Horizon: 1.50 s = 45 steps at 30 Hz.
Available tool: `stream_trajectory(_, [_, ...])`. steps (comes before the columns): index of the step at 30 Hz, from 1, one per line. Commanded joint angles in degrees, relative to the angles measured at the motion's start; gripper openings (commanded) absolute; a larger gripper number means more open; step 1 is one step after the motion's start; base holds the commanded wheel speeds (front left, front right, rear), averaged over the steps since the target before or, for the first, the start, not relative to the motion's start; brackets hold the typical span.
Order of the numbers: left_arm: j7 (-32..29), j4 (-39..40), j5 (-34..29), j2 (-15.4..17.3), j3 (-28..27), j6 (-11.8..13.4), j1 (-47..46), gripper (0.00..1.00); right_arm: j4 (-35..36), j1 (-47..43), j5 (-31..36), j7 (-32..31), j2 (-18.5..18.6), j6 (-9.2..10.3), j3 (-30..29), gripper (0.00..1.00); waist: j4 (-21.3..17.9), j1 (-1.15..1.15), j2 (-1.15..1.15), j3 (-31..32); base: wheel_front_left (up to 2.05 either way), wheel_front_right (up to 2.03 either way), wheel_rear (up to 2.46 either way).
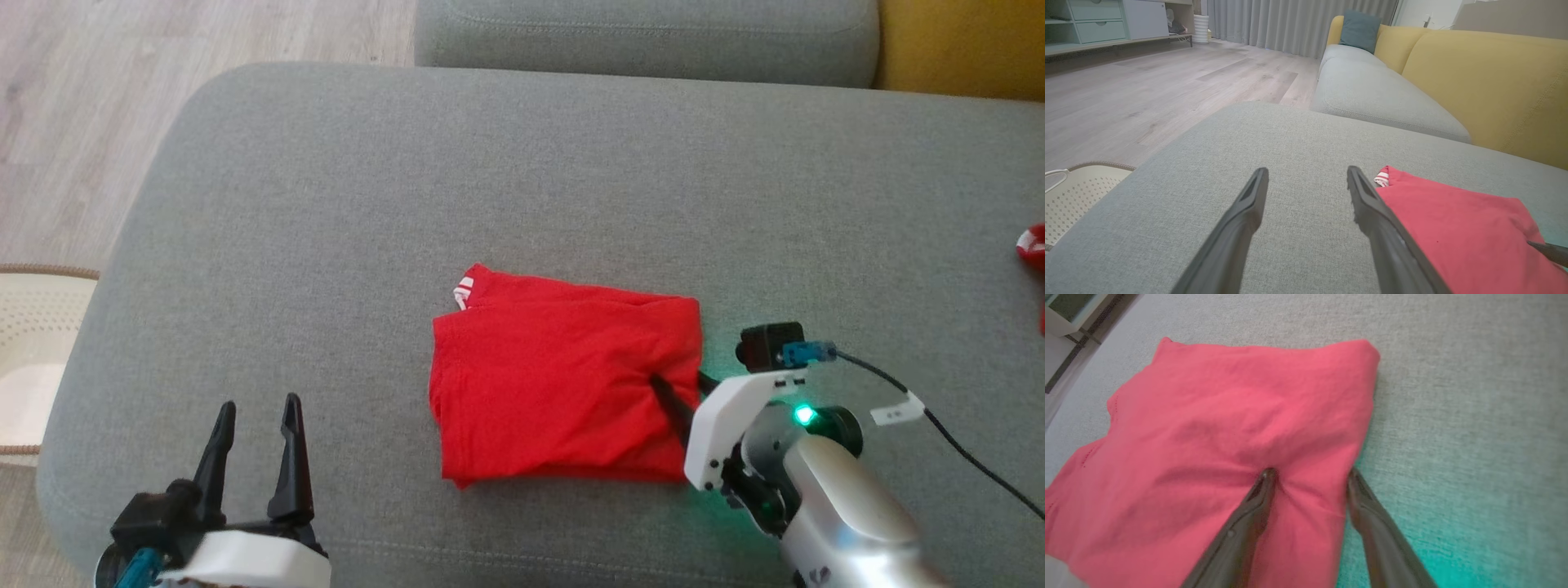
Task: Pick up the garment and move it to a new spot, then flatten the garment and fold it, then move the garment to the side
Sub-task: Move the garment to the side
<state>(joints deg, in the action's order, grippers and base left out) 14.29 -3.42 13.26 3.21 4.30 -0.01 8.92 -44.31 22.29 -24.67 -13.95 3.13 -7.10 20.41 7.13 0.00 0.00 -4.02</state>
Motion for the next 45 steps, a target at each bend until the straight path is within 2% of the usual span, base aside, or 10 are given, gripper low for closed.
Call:
stream_trajectory(1, [0.71, 1.89, 0.29, -0.32, -2.18, 0.11, -2.86, 1.00, 0.62, 2.26, -0.80, -0.07, -0.24, -0.39, 1.92, 0.33, -0.04, 0.00, 0.00, -0.33, 0.00, 0.00, 0.00])
stream_trajectory(3, [0.71, 2.05, 0.34, -0.32, -2.03, 0.27, -3.04, 1.00, -0.04, 3.62, -1.65, 0.62, -0.16, -0.39, 2.67, 0.00, -0.23, 0.00, 0.00, -0.81, 0.00, 0.00, 0.00])
stream_trajectory(12, [0.71, 2.82, 0.09, -0.33, -1.11, 0.29, -3.08, 1.00, -0.13, 7.41, -2.37, 3.61, 3.14, -0.39, 3.01, 0.00, -3.01, 0.00, 0.00, -1.85, 0.00, 0.00, 0.00])
stream_trajectory(17, [0.71, 3.57, -0.29, -0.33, 0.30, 0.31, -3.97, 1.00, 1.69, 10.77, -1.64, 4.11, 6.84, -0.39, 1.95, 0.00, -7.27, 0.00, 0.00, -3.68, 0.00, 0.00, 0.00])
stream_trajectory(20, [0.71, 4.14, -0.85, -0.33, 1.12, 0.37, -5.17, 1.00, 4.03, 12.59, -1.06, 3.56, 9.89, -0.39, 0.60, 0.00, -11.34, 0.00, 0.00, -5.13, 0.00, 0.00, 0.00])
stream_trajectory(25, [0.71, 4.78, -1.76, -0.33, 1.10, 0.02, -6.89, 1.00, 7.40, 13.91, -0.29, 2.74, 12.25, -0.39, -1.93, 0.00, -16.79, 0.00, 0.00, -7.30, 0.00, 0.00, 0.00])
stream_trajectory(36, [0.71, 5.32, -4.66, -0.06, 0.10, -1.72, -11.03, 1.00, 13.95, 15.32, 2.37, 1.47, 12.49, -0.39, -7.85, 0.00, -26.85, 0.00, 0.00, -13.78, 0.00, 0.00, 0.00])
stream_trajectory(45, [0.71, 5.41, -6.62, 0.42, 0.27, -2.69, -13.52, 1.00, 16.08, 16.50, 4.27, 1.90, 10.13, -0.39, -10.70, 0.00, -31.05, 0.00, 0.00, -16.93, 0.00, 0.00, 0.00])
